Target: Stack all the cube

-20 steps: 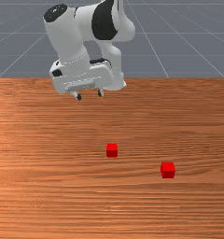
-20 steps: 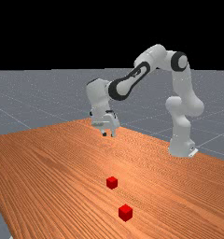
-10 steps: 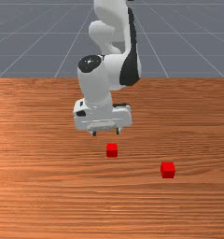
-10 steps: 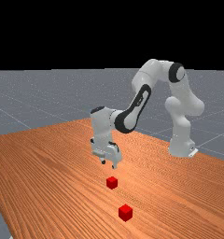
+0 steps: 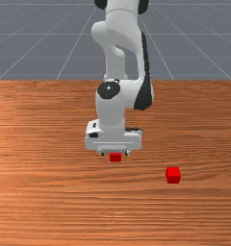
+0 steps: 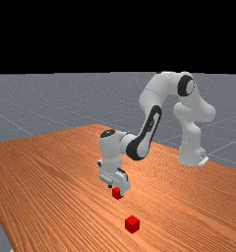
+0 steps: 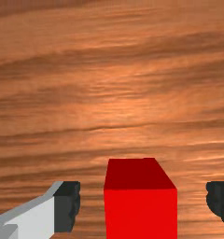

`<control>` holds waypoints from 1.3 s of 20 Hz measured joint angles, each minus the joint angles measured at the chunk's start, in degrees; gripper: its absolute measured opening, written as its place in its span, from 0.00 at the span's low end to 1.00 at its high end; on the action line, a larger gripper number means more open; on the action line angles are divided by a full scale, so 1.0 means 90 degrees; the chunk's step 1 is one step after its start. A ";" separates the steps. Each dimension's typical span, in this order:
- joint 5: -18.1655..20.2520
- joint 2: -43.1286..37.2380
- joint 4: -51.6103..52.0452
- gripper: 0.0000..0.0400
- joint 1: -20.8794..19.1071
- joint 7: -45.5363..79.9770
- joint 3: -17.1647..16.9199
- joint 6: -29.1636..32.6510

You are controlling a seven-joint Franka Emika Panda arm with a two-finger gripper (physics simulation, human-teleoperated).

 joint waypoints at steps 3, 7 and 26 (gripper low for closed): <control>-0.0164 0.0051 0.0015 0.47 0.0147 0.0181 -0.0143 0.0071; -0.0444 -0.0171 -0.0227 0.47 0.0464 0.0570 -0.0427 0.0081; -0.1017 0.0684 0.3013 0.47 0.1761 0.1817 -0.0160 -0.1180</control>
